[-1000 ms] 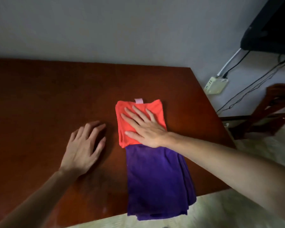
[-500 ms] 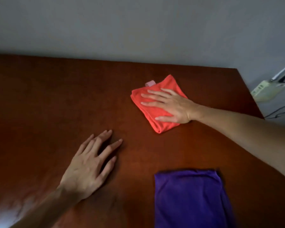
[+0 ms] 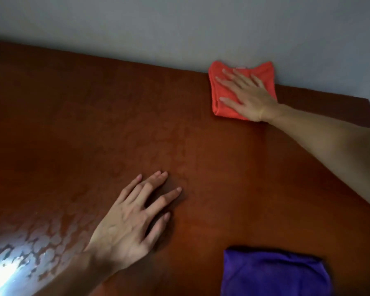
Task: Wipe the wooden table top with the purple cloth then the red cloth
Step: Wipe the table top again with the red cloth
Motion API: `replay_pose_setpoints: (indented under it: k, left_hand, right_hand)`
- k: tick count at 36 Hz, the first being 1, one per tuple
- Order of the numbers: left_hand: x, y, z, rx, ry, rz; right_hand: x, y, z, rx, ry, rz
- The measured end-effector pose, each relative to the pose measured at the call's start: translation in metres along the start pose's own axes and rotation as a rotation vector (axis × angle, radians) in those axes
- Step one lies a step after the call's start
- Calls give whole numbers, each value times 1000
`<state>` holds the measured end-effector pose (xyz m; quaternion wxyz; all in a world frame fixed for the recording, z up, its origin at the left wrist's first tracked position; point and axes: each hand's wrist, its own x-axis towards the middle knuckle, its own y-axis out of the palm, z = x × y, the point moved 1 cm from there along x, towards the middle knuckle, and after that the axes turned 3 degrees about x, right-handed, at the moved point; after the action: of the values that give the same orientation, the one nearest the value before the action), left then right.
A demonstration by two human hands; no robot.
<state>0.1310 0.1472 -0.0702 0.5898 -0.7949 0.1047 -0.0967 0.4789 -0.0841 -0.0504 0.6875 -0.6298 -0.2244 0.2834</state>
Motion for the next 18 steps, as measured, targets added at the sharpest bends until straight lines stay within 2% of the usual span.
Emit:
replay_pose_setpoints:
  k: [7, 11, 15, 18]
  left_hand:
    - [-1, -1, 0, -52, -7, -69]
    - [-5, -8, -1, -197, -59, -217]
    - [-25, -19, 4, -265, -217, -430]
    - [-51, -21, 22, -279, -322, -401]
  right_hand:
    - [-23, 16, 65, 23, 235, -49]
    - [-56, 24, 124, 30, 221, -52]
    - [-101, 34, 192, 35, 200, -47]
    - [-145, 41, 245, 30, 149, -45]
